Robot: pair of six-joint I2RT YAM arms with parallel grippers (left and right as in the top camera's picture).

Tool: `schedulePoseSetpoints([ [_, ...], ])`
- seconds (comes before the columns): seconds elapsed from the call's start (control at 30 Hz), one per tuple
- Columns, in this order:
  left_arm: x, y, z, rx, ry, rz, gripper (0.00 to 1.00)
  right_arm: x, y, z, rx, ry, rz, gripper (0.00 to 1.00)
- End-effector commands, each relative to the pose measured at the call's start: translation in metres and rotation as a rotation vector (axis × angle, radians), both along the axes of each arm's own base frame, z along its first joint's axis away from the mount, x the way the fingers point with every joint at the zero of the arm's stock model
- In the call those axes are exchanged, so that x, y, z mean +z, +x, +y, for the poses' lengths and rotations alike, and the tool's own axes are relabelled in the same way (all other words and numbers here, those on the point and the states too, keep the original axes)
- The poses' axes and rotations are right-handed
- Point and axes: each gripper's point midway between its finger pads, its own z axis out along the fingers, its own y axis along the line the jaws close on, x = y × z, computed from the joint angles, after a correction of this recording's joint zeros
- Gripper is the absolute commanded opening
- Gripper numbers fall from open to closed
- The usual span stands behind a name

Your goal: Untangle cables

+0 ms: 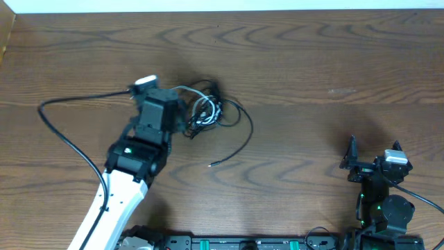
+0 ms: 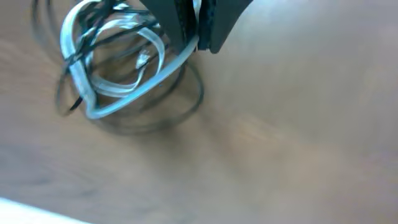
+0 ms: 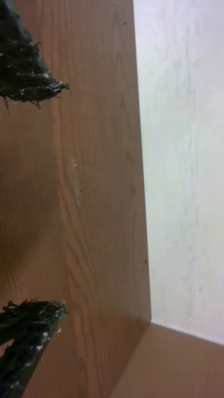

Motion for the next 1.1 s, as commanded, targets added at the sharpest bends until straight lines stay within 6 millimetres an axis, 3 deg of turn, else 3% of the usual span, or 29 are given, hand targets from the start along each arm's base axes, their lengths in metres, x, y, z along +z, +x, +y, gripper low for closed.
schedulePoseSetpoints([
  [0.0,-0.026,-0.012,0.011,0.253,-0.187,0.091,0.08,-0.001,0.0,0.001,0.004,-0.012,0.002,0.99],
  [0.17,-0.061,-0.016,-0.017,0.181,-0.275,0.257,0.08,-0.001,0.0,0.001,0.004,-0.012,0.003,0.99],
  [0.33,-0.082,-0.018,-0.024,0.174,-0.281,0.339,0.08,-0.001,0.0,0.001,0.004,-0.012,0.003,0.99],
  [0.8,-0.084,-0.01,-0.031,0.157,-0.309,0.328,0.08,0.002,0.001,0.005,0.027,0.01,-0.01,0.99],
  [0.9,-0.084,-0.01,-0.031,0.157,-0.309,0.328,0.08,0.004,0.002,0.032,0.171,0.183,-0.027,0.99],
  [1.07,-0.084,-0.01,-0.031,0.157,-0.308,0.329,0.08,0.007,-0.003,0.068,0.34,0.728,0.01,0.99],
])
